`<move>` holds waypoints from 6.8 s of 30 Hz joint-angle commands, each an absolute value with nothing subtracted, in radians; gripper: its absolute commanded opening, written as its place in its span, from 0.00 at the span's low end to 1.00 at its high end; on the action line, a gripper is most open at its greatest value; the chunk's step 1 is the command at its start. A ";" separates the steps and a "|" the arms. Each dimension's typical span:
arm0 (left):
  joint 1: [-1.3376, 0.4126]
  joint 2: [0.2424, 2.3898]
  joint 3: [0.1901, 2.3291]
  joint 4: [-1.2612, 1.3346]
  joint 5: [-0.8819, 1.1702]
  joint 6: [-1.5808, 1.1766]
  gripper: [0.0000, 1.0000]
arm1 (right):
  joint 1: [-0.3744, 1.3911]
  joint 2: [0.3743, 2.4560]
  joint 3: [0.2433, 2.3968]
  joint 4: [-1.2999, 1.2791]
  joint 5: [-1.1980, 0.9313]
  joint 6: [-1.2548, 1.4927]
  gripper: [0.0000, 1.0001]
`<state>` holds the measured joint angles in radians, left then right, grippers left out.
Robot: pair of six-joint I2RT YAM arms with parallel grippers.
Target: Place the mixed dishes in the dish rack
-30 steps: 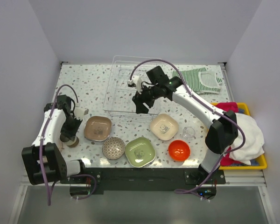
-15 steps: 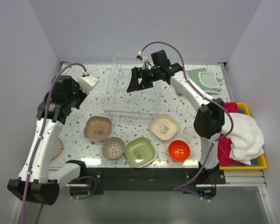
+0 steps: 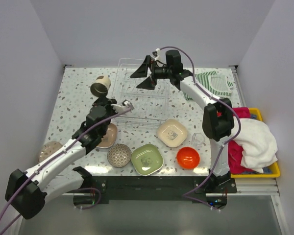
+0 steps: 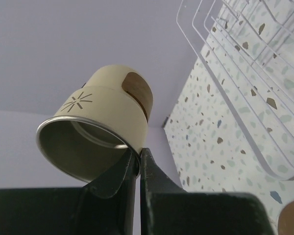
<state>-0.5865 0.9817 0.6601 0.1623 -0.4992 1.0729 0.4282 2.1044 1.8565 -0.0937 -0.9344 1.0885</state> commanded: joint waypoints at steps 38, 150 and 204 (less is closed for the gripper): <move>-0.842 1.250 0.428 0.879 -0.453 1.631 0.00 | 0.517 2.137 1.847 -0.035 -0.916 1.341 0.89; -0.942 1.002 0.497 0.017 -0.592 0.821 0.84 | 0.420 2.533 2.290 0.406 -0.158 0.054 0.22; -0.942 1.020 0.477 0.002 -0.557 0.761 0.85 | 0.471 2.566 2.020 0.758 -0.014 -0.046 0.13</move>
<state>-0.9447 1.0187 0.4580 -0.0246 -0.5613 0.7879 0.4706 2.5664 2.0296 0.7174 -0.0368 -0.0654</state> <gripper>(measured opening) 0.844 0.712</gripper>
